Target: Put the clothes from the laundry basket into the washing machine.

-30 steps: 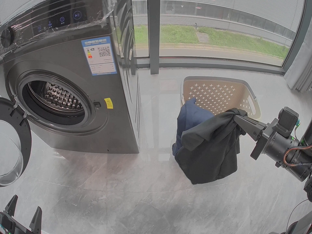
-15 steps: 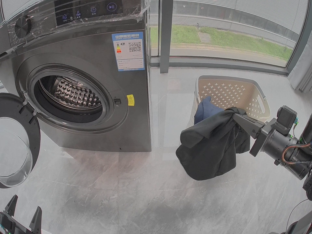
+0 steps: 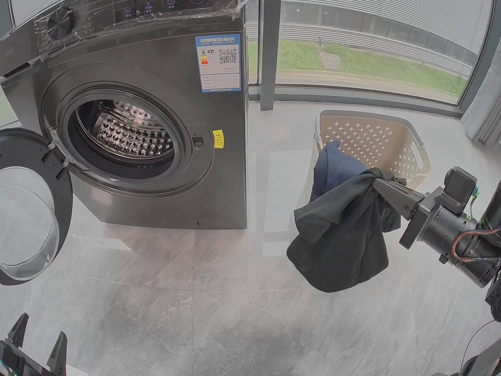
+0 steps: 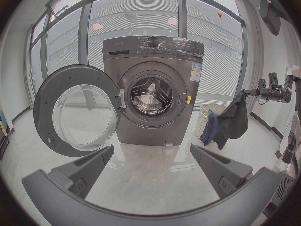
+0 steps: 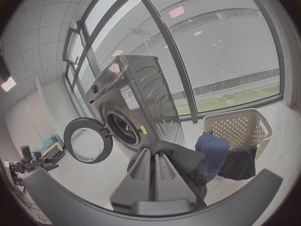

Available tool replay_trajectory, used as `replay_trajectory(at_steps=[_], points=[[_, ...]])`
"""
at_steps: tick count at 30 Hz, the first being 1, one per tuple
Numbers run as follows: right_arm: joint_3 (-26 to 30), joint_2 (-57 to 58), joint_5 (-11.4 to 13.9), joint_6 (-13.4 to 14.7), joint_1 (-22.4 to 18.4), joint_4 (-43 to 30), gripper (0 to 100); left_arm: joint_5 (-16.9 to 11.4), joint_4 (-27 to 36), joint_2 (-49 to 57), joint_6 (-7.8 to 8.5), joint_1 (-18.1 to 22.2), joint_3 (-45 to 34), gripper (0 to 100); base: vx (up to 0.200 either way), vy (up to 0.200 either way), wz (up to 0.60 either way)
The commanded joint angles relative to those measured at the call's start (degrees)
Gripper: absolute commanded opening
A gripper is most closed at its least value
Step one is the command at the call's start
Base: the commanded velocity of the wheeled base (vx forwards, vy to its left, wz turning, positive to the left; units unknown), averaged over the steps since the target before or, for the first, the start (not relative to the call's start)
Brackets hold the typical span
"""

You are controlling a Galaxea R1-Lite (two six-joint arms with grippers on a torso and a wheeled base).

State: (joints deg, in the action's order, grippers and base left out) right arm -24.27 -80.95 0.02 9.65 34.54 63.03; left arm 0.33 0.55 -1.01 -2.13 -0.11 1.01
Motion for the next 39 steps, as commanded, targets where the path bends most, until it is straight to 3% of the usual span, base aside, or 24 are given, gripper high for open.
replay_trajectory(at_steps=[1, 19, 39], points=[[-0.3, -0.2, 0.1, 0.0, 0.1, 0.1, 0, 0.0, 0.0, 0.6, 0.02, 0.0, -0.7, 100, 0.000, 0.200, 0.00], [-1.0, 0.0, -0.1, -0.1, -0.7, 0.2, 0, 0.0, 0.0, 0.6, -0.06, -0.1, -0.7, 100, 0.000, 0.200, 0.00], [-1.2, 0.1, 0.0, -0.1, -1.2, 0.2, 0, 0.0, 0.0, 0.6, -0.06, -0.1, -0.7, 100, -0.030, 0.020, 0.00]])
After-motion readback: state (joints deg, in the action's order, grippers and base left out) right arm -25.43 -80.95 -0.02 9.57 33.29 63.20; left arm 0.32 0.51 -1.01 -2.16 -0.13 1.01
